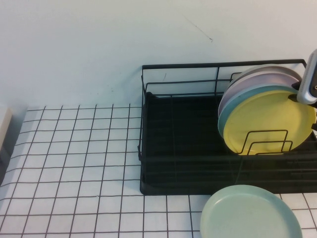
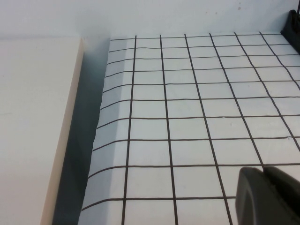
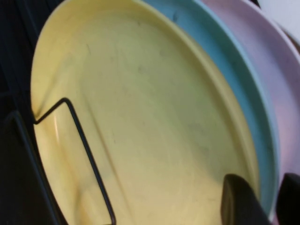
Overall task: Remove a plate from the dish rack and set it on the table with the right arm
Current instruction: Grasp the plate from the shelf
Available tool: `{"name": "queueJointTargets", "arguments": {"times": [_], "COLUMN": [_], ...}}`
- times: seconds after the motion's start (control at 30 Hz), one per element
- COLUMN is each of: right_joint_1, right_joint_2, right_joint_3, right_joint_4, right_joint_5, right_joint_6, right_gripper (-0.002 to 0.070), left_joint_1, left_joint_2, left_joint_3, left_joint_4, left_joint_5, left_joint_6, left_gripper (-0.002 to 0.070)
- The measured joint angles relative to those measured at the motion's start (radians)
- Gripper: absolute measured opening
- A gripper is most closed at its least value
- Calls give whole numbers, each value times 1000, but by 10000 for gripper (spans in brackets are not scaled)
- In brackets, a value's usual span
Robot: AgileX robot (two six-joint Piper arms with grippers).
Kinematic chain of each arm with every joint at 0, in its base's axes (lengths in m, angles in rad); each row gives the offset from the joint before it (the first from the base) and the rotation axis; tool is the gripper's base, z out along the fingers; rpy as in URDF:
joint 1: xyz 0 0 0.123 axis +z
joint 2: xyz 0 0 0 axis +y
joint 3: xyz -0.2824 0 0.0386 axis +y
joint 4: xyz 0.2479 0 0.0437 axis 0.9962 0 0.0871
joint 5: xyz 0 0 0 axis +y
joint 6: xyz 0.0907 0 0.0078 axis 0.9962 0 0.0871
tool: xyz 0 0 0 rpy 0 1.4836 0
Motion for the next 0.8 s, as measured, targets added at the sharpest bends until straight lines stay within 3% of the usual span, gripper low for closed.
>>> {"name": "queueJointTargets", "arguments": {"times": [0.1, 0.33, 0.8], "right_joint_1": [0, 0, 0], "right_joint_2": [-4, -59, -19], "right_joint_3": [0, 0, 0], "right_joint_4": [0, 19, 24], "right_joint_5": [4, 71, 110], "right_joint_6": [-4, -2, -5], "right_gripper": [195, 316, 327], "left_joint_1": [0, 0, 0], "left_joint_2": [0, 0, 0], "left_joint_3": [0, 0, 0], "left_joint_4": [0, 0, 0], "left_joint_5": [0, 2, 2], "left_joint_6": [0, 0, 0], "left_gripper": [-3, -3, -3]}}
